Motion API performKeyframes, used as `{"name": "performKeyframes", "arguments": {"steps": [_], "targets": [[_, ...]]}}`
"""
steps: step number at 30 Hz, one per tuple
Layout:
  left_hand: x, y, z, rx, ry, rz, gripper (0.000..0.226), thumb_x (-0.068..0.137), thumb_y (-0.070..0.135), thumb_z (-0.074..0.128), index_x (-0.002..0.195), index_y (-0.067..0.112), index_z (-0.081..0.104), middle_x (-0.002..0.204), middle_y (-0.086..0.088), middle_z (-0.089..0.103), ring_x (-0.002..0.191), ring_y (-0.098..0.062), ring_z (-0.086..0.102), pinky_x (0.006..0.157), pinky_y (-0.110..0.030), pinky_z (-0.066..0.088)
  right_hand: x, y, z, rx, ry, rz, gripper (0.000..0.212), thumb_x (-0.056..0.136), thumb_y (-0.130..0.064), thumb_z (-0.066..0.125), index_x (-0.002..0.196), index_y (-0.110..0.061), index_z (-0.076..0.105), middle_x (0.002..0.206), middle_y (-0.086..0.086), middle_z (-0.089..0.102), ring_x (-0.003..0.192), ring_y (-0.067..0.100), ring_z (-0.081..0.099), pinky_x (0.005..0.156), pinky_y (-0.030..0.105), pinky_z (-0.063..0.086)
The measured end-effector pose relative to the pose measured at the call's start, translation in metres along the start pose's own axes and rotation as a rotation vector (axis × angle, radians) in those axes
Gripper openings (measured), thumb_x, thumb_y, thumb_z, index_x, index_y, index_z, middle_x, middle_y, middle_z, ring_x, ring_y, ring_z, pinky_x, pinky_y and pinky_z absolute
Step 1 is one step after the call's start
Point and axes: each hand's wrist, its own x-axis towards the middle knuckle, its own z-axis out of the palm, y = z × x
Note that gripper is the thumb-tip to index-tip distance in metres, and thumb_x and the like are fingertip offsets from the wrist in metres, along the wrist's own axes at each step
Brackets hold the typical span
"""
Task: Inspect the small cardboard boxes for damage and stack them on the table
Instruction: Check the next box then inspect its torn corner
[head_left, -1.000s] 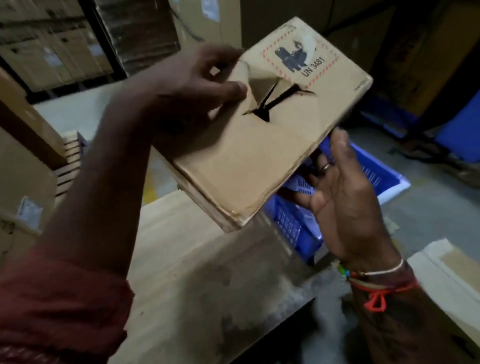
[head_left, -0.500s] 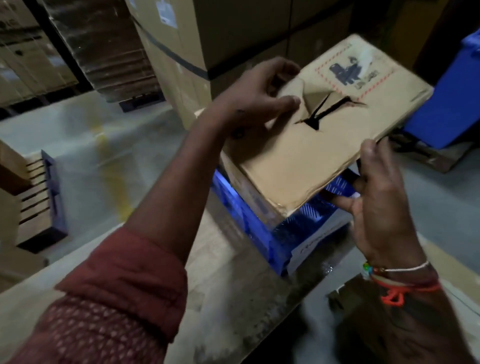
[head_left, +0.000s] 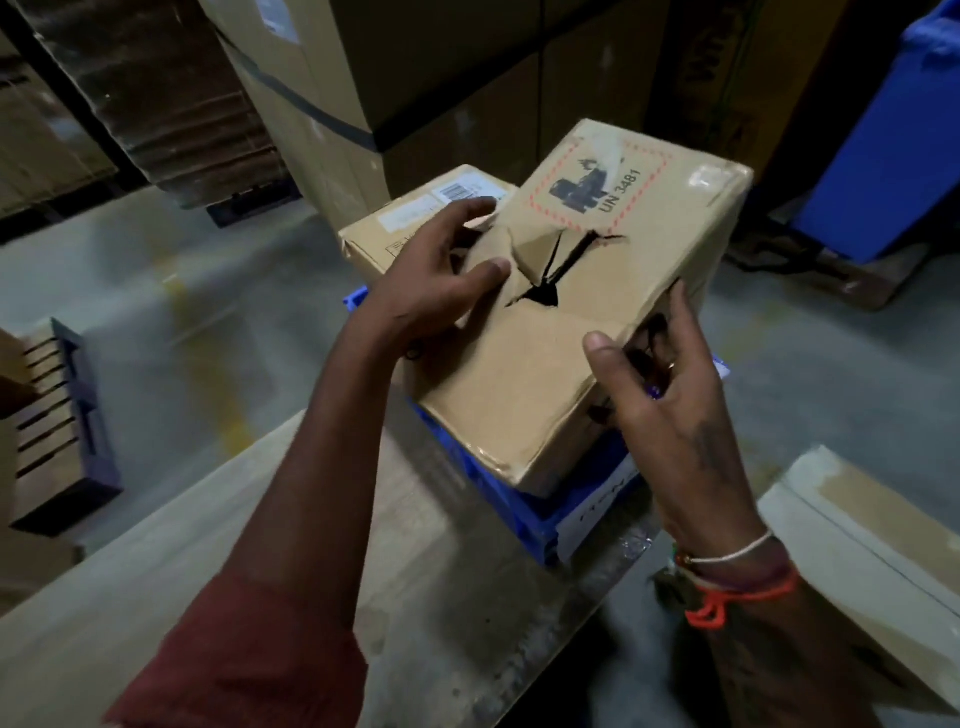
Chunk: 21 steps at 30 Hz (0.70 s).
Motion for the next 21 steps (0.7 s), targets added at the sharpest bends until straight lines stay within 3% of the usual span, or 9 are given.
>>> {"name": "performKeyframes", "arguments": {"steps": [3,8,11,15,16,18,19,21], "targets": [[-0.01,-0.01,0.006,-0.065,0.11,-0.033,0.06,0.088,0.029,0.067,0.146,0.027,0.051,0.13,0.004,0.059,0.118,-0.011,0.059,0.105,-0.035,0.05,0.014,0.002,0.004,-0.053,-0.017,-0.058,0.087,0.09,-0.051,0.073,0.16,-0.036,0.024,0.153,-0.012,0.051,0.137,0.002,0.049,0.116,0.041,0.043],[-0.041,-0.032,0.047,-0.183,0.316,-0.049,0.06,0.086,0.022,0.071,0.141,0.026,0.05,0.132,0.009,0.057,0.119,-0.003,0.056,0.102,-0.034,0.053,0.042,0.028,-0.009,-0.141,-0.085,-0.02,0.075,0.094,-0.024,0.074,0.153,-0.033,0.027,0.133,-0.007,0.067,0.115,0.004,0.066,0.103,0.045,0.053],[-0.055,-0.041,0.081,-0.24,0.434,0.005,0.06,0.085,0.016,0.072,0.14,0.024,0.049,0.137,0.005,0.056,0.123,-0.01,0.057,0.103,-0.044,0.052,0.051,0.037,-0.026,-0.128,-0.145,-0.006,0.069,0.096,-0.023,0.071,0.151,-0.032,0.031,0.132,-0.006,0.068,0.115,0.006,0.066,0.104,0.046,0.052],[-0.066,-0.034,0.1,-0.231,0.567,0.052,0.06,0.088,0.01,0.073,0.142,0.019,0.048,0.138,0.003,0.053,0.126,-0.011,0.055,0.105,-0.04,0.051,0.053,0.039,-0.032,0.015,-0.143,0.002,0.052,0.1,-0.031,0.065,0.147,-0.03,0.044,0.13,-0.004,0.07,0.118,0.015,0.067,0.1,0.046,0.053],[-0.07,-0.027,0.106,-0.235,0.592,0.072,0.06,0.089,0.009,0.074,0.141,0.018,0.047,0.138,0.002,0.052,0.126,-0.012,0.055,0.104,-0.039,0.051,0.053,0.036,-0.029,0.036,-0.099,-0.005,0.049,0.1,-0.037,0.064,0.145,-0.028,0.047,0.128,-0.004,0.07,0.117,0.014,0.068,0.1,0.043,0.053],[-0.078,-0.012,0.121,-0.256,0.647,0.098,0.059,0.089,0.009,0.073,0.141,0.017,0.047,0.137,0.0,0.051,0.126,-0.015,0.056,0.103,-0.042,0.051,0.052,0.024,-0.023,0.008,0.02,-0.029,0.05,0.098,-0.053,0.059,0.14,-0.027,0.053,0.125,-0.008,0.07,0.111,0.003,0.066,0.094,0.024,0.052],[-0.081,-0.006,0.13,-0.275,0.678,0.098,0.059,0.089,0.01,0.073,0.141,0.018,0.045,0.137,-0.002,0.051,0.126,-0.017,0.056,0.103,-0.043,0.051,0.052,0.016,-0.02,-0.024,0.079,-0.05,0.05,0.099,-0.059,0.054,0.137,-0.027,0.054,0.122,-0.011,0.068,0.105,-0.005,0.064,0.085,0.012,0.049],[-0.088,0.002,0.147,-0.33,0.726,0.078,0.059,0.09,0.014,0.072,0.141,0.02,0.042,0.139,-0.005,0.051,0.127,-0.022,0.057,0.102,-0.045,0.052,0.06,0.002,-0.019,-0.073,0.169,-0.099,0.04,0.103,-0.06,0.043,0.126,-0.031,0.058,0.113,-0.017,0.065,0.093,-0.015,0.059,0.074,0.003,0.043]]}}
